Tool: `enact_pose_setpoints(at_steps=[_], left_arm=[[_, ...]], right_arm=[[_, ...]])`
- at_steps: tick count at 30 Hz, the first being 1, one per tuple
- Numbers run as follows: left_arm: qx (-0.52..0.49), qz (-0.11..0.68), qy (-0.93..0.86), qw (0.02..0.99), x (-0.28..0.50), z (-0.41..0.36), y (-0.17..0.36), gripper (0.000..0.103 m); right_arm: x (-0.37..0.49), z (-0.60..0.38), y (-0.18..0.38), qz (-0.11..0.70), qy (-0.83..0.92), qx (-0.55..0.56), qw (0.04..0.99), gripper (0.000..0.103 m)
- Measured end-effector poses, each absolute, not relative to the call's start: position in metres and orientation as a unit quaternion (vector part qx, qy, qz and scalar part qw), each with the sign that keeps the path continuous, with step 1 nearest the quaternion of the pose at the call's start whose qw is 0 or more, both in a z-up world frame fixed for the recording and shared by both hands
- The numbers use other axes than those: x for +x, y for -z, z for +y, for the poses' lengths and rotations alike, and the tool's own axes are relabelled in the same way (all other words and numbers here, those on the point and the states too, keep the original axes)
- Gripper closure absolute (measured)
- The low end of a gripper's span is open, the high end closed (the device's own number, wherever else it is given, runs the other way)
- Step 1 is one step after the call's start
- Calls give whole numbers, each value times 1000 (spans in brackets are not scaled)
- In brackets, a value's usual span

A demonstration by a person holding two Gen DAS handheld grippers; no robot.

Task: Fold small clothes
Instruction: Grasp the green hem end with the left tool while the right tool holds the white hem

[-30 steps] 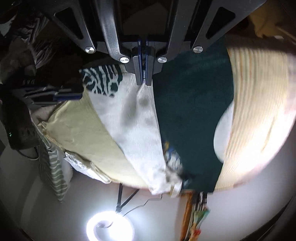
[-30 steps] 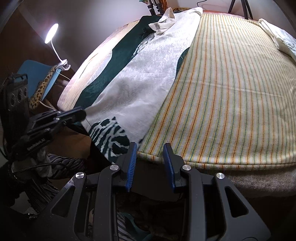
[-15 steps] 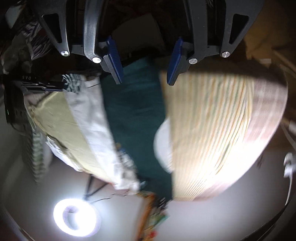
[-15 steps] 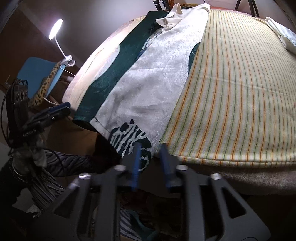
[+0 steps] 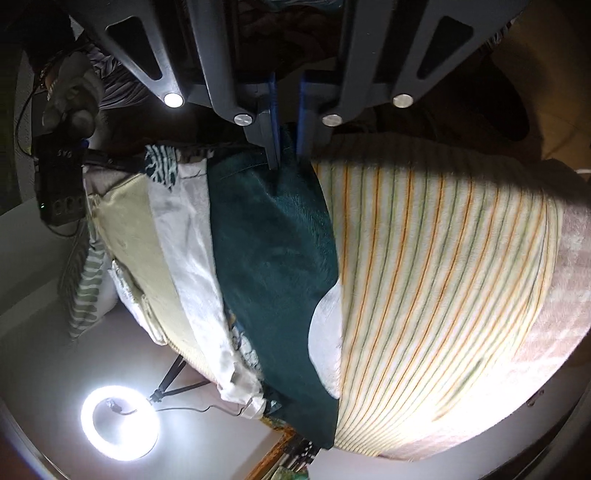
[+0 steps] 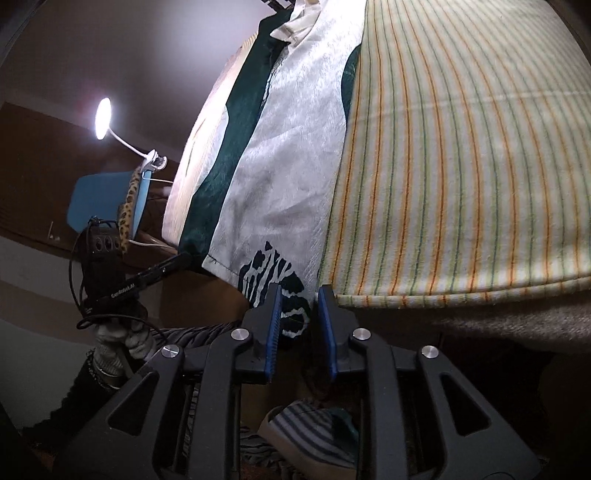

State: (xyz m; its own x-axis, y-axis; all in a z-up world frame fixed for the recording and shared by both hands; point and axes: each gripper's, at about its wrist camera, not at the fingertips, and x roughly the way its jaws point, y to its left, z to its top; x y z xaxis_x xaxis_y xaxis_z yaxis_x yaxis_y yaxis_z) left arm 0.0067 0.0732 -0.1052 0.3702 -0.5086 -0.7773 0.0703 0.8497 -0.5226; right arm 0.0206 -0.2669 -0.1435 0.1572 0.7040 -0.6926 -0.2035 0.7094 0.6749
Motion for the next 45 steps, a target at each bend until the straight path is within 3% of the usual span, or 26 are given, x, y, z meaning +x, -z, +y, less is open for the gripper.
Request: enact_pose_setpoints(at_steps=[2,5,8,18,27,45], left_arm=[[-206,525,184,805,7,72,100,103],[-208,519,188,808,7,72,95,103],[-220,515,194,805,6,73,89,103],[-240,483,210,816,37,76,47,103],[-251,460,200,828,109,81,21,103],[-235,491,148,825,255,98,91,102]], right_arm=[[21,-265,147,578,-317,226,717,81],[24,-257,153,592,-316,221,708,95],[24,-254,154,590,-318,224,707,99],[47,-266,116,535,-334,292,719,99],[101,-277,75,500,-313,305,748,99],[273,-261,111,538,-236,280,760,99]])
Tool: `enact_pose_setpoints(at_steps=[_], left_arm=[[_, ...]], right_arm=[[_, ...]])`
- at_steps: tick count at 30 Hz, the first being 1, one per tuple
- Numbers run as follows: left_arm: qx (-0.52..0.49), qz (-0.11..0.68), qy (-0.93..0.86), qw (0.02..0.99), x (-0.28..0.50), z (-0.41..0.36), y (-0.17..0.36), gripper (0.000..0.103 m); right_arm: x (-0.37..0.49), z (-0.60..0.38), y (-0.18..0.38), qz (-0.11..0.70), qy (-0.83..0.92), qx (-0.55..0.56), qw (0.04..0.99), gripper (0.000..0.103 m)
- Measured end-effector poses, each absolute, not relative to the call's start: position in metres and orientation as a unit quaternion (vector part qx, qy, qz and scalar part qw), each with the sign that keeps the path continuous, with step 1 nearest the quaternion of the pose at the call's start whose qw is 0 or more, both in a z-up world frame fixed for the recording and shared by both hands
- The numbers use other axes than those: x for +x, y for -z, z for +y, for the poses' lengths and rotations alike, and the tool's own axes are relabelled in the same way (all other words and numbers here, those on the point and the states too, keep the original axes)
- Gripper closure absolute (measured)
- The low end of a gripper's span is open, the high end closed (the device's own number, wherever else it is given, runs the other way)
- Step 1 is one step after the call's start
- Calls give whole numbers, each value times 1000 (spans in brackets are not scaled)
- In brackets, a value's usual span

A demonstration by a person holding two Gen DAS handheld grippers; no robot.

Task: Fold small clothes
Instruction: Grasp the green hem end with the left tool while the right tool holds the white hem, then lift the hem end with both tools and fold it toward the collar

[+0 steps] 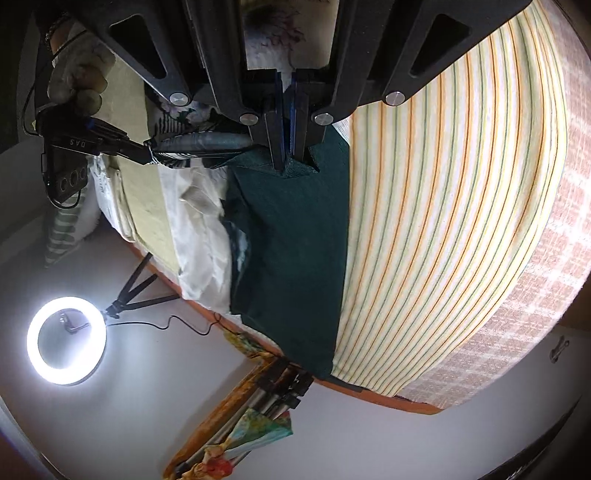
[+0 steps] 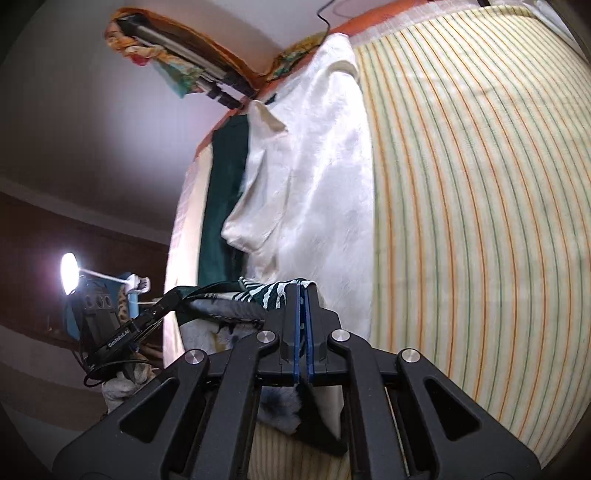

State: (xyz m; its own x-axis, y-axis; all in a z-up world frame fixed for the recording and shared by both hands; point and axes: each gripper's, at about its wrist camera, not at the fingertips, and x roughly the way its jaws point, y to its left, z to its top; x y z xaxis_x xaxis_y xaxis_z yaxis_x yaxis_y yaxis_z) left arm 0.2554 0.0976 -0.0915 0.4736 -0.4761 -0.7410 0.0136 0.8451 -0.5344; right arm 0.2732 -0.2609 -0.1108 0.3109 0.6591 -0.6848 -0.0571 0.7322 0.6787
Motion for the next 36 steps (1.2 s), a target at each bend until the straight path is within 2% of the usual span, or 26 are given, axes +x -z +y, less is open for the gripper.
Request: enact_pose_setpoints(at_steps=[1,3,4,5,6,7,12,18,23,26,30,36], left_arm=[[-234,489,148,827,258,98,93,99],[-236,482,142,832,264,102,92,70],[-240,476,140,834,265,105,91,70],[-247,470,141,836,265,108,89,70],[-250,464,140,838,265,111,87,70],[-250,459,143,840,262,113,85,70],[-212,456,164,849,242,110,78,70],[-187,459,154,855,253,108,74,70],[-169,450,153,863,285,102,62,68],[-158,446,166,865,308,88,53,60],[-143,441,192,865,342,54,43,40],[-127,445,226,857,383,-3,51,40]], right_arm=[[277,-261,114,540,-231,275,761,99],[283,-265,121,544,-227,288,755,99],[286,-270,122,544,-222,299,752,98],[287,-275,123,546,-215,305,750,87],[287,-279,122,550,-202,306,750,69],[285,-286,119,547,-190,309,754,64],[266,-293,92,508,-214,282,786,64],[255,-269,75,486,-226,171,826,64],[283,-285,76,476,-219,186,831,64],[311,-297,79,470,-211,199,834,64],[351,-306,83,466,-222,212,830,64],[413,-318,89,458,-232,244,823,64]])
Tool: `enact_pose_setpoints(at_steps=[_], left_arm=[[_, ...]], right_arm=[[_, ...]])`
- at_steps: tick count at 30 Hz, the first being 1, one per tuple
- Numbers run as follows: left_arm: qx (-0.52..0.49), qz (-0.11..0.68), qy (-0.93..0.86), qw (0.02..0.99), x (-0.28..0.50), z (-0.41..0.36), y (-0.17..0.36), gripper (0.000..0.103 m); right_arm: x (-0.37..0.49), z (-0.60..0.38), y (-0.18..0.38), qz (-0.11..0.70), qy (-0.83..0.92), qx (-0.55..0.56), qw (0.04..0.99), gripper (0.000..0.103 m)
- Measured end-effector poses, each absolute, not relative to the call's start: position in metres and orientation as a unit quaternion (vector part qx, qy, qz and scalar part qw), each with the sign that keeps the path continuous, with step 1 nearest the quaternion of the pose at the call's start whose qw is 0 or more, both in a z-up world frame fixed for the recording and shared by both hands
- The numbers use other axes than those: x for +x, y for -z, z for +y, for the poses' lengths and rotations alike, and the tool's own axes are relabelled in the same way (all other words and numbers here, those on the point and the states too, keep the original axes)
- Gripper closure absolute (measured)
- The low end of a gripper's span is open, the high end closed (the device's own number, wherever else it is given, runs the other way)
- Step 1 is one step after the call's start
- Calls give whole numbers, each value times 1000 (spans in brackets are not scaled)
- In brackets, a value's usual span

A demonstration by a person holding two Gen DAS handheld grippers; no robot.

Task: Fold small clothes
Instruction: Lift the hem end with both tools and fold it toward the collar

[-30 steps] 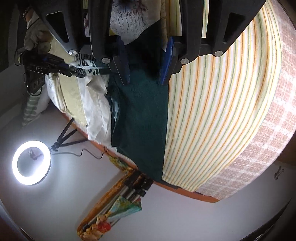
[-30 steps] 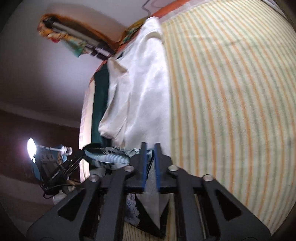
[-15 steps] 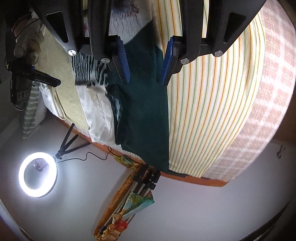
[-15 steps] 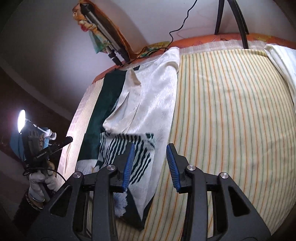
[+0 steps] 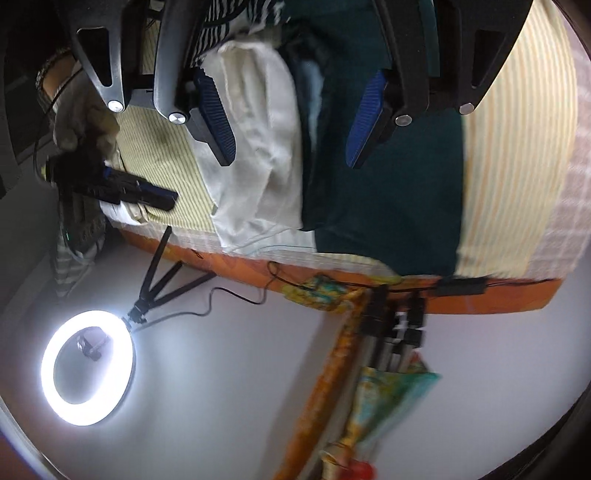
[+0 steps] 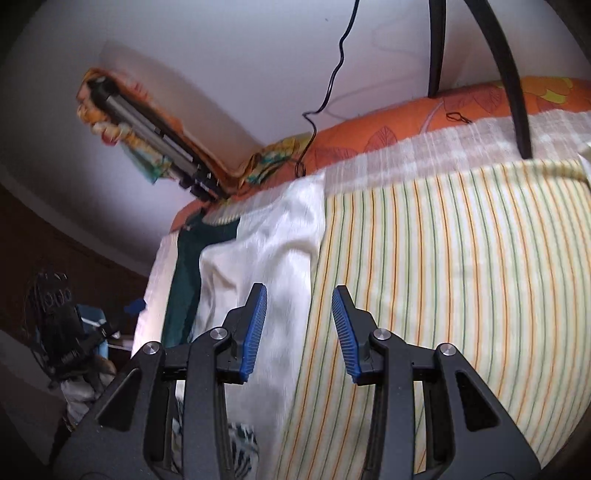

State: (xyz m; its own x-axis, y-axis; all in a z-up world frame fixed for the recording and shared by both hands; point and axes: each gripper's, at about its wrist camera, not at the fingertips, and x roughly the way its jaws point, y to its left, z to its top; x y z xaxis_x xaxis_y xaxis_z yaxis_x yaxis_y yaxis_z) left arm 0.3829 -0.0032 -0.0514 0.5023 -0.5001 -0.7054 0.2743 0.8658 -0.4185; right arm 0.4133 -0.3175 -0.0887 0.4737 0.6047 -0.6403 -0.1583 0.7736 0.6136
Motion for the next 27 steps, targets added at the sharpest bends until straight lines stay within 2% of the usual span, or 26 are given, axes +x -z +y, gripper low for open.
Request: enact_pose_setpoints(at_steps=[5,14,17,18,22,25,26,27], left_arm=[[-84,450,242,855,401,-43,68,40],[-89,453,245,853,421,-50,88,41],[-95,459,242,849,424,-48,97,44],[-97,461,241,849,426,-47,99,44],[-116,464,241,845,425,-40,104,45],[-126,456,244,847,417,-29,97,46],[-127,453,245,848,414,-24,94,46],[-125,448,244,851,411,-18,90,46]], right_arm=[[461,-328,95,446,-239,290,812,63],[510,-311,129,470,-252,310,787,64],[518,-303,127,464,-272,305,785,96],[520,-298,123,465,-273,292,790,97],[525,-273,92,441,-242,161,849,98],[534,-270,90,450,-223,147,852,97],[535,-273,91,456,-222,153,848,92],[535,-276,93,464,-228,168,840,81]])
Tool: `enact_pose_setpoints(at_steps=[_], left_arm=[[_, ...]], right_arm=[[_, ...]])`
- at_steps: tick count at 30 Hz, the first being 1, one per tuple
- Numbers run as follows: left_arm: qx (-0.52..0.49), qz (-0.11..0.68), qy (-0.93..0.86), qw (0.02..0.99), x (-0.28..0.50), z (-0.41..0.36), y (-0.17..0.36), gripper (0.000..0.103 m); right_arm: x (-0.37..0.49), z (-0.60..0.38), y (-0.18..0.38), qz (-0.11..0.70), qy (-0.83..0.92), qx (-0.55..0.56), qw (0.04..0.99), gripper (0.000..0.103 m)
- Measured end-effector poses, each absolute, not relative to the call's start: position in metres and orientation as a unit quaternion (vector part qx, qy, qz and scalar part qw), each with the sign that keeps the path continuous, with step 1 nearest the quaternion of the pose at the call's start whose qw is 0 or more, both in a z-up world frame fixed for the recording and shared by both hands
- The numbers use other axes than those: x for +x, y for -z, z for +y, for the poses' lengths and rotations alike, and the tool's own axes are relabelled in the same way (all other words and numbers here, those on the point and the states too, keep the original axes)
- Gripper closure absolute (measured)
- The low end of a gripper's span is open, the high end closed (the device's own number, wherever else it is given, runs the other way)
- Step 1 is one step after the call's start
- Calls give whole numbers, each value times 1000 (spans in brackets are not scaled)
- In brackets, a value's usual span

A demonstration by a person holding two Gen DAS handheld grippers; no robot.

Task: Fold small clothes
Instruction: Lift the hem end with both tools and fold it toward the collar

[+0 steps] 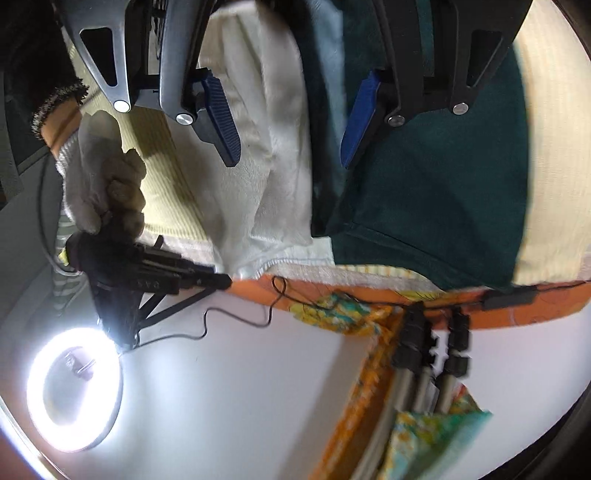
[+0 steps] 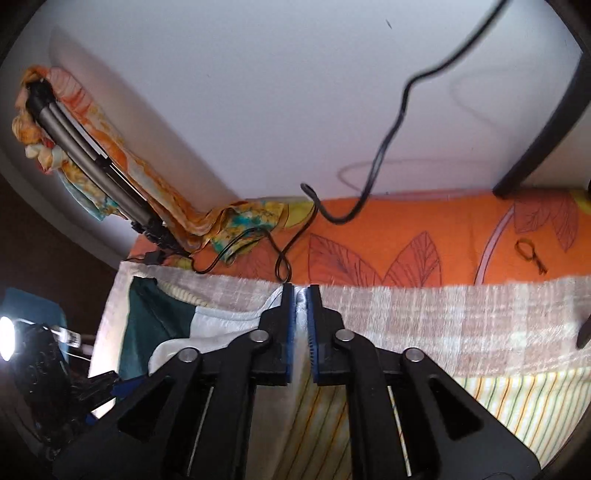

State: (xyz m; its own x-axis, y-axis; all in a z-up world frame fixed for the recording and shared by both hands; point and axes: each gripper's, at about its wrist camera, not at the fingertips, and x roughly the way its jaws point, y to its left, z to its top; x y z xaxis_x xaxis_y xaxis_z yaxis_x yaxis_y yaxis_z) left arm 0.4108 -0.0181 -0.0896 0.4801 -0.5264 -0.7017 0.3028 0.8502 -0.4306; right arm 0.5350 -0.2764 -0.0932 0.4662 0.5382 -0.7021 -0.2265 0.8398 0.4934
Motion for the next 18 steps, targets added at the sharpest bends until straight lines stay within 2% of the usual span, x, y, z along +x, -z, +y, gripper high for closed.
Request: enact_pose_setpoints(at_steps=[2,3,7,12,18], left_arm=[[-116,434,232,863,405,0,78,46],[-111,427,224,869,403,10,74,45],[-116,411,178,886,409,53,68,45],[-144,425,131,884,442,95,87,45],[-137,456,146,867,481,85,115,45]], right_arm=[[527,-289,93,454,-225,189,841,68],[521,-293,93,450,-222,192,844,65],[500,-306,97,454,-242,210,831,65],[488,-296,108,474,-247,183,825,65],[498,-281,118,477,-246,186,823,65]])
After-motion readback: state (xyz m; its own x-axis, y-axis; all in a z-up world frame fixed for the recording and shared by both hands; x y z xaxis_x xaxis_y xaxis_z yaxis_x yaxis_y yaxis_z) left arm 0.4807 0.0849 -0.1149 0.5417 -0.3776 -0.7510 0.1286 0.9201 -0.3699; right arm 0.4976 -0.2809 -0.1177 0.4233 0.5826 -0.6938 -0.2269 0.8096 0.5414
